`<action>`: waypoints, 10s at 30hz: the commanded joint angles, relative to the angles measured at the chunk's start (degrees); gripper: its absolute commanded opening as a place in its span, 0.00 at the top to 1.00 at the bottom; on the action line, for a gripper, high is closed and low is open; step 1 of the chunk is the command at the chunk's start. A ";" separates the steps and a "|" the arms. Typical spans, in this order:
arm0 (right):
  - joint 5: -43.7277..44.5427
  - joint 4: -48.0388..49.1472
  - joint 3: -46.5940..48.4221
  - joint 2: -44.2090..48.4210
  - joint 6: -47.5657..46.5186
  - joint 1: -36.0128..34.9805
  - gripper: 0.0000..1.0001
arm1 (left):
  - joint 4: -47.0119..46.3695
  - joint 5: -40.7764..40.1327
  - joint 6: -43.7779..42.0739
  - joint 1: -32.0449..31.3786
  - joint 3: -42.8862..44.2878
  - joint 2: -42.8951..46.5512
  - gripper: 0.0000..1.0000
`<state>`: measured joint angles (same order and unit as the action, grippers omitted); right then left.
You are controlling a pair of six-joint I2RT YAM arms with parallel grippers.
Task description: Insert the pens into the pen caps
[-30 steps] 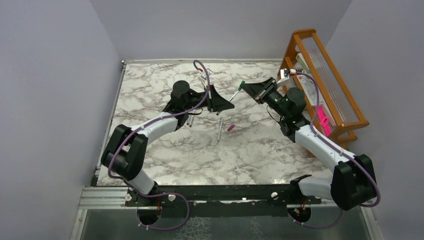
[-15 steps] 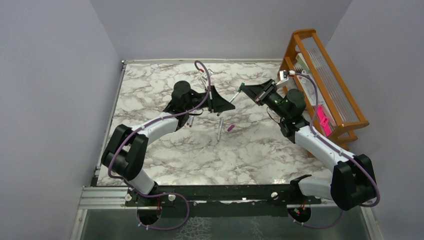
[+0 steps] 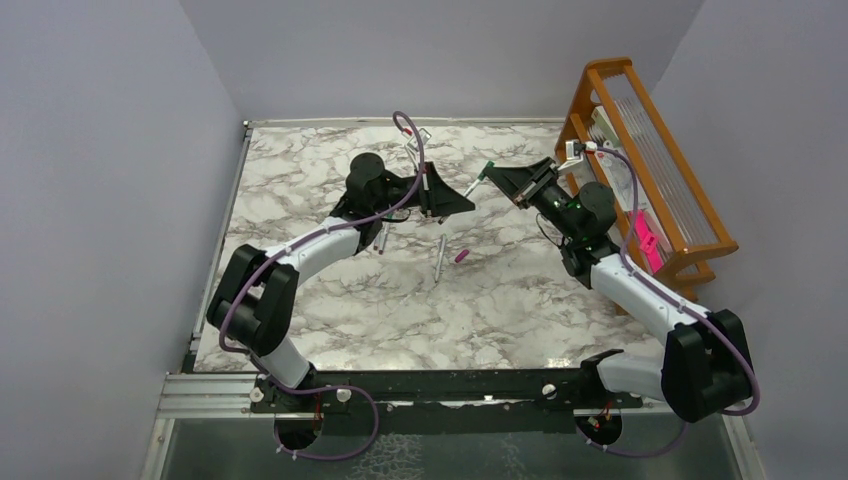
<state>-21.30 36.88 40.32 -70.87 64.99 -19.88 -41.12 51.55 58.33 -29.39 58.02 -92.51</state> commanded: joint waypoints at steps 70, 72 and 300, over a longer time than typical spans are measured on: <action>-5.56 -0.44 1.36 -1.85 -0.66 -4.73 0.94 | -11.70 1.32 4.30 0.37 5.22 -6.20 1.00; -4.11 -0.48 0.57 -0.80 -0.60 -4.50 0.89 | -11.70 1.27 4.03 0.99 4.36 -6.19 1.00; 29.47 -6.64 -1.02 6.35 -55.50 -24.68 0.62 | -40.03 -5.82 86.15 4.25 -11.94 -18.66 1.00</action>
<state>10.44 22.15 38.61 -65.17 11.57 -44.21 -63.00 51.77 116.73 -23.14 48.88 -108.55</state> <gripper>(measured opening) 0.383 0.141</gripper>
